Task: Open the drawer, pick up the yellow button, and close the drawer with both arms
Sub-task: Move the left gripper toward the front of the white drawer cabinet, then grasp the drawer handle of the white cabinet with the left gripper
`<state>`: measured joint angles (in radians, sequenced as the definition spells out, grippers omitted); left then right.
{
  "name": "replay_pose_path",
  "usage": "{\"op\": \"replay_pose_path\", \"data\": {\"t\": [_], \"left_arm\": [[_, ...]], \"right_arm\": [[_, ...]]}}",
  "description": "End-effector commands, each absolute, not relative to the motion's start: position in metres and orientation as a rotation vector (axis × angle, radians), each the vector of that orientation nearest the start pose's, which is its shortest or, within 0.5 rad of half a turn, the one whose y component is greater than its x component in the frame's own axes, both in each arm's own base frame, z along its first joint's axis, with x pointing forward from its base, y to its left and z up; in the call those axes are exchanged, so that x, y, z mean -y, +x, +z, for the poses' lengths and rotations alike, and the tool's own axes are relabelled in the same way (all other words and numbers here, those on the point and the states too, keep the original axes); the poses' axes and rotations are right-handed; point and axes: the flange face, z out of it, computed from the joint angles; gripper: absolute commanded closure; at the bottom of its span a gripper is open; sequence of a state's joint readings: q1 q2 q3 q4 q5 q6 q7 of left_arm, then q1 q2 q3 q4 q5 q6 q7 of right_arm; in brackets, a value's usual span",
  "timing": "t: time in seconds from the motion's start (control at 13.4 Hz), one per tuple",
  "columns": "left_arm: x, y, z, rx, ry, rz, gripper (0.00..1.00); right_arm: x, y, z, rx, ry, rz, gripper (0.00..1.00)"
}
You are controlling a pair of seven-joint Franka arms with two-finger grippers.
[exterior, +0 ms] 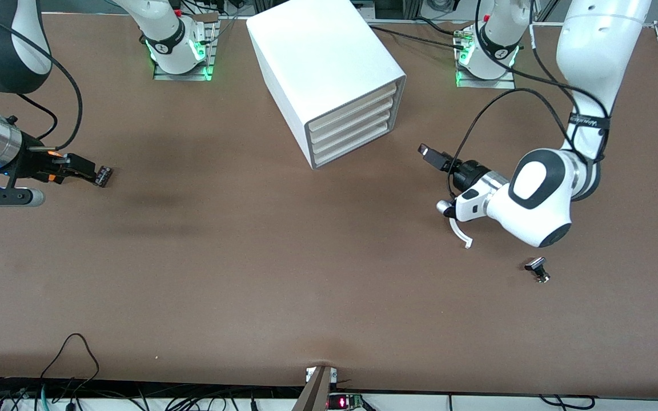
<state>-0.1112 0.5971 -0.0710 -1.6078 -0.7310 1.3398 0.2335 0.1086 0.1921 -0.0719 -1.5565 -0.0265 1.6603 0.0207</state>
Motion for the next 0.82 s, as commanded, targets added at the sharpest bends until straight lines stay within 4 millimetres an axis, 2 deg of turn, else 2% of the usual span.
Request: {"op": "replay_pose_path", "data": {"t": [0.0, 0.07, 0.3, 0.52, 0.6, 0.74], "left_arm": [[0.198, 0.564, 0.274, 0.291, 1.955, -0.872, 0.02], [0.209, 0.555, 0.268, 0.286, 1.883, -0.863, 0.02], [0.220, 0.533, 0.258, 0.315, 1.774, -0.816, 0.02], [0.218, 0.514, 0.243, 0.373, 1.722, -0.753, 0.02], [0.222, 0.502, 0.241, 0.379, 1.679, -0.726, 0.02], [0.227, 0.476, 0.226, 0.410, 1.618, -0.671, 0.02]], "right_arm": [[-0.038, 0.612, 0.517, 0.125, -3.177, 0.193, 0.00], [-0.050, 0.612, 0.516, 0.182, -3.177, 0.200, 0.00], [-0.059, 0.612, 0.515, 0.201, -3.174, 0.202, 0.00], [-0.093, 0.606, 0.521, 0.325, -3.166, 0.186, 0.00], [-0.097, 0.604, 0.521, 0.339, -3.164, 0.201, 0.00], [-0.092, 0.604, 0.518, 0.425, -3.141, 0.225, 0.00]]}}
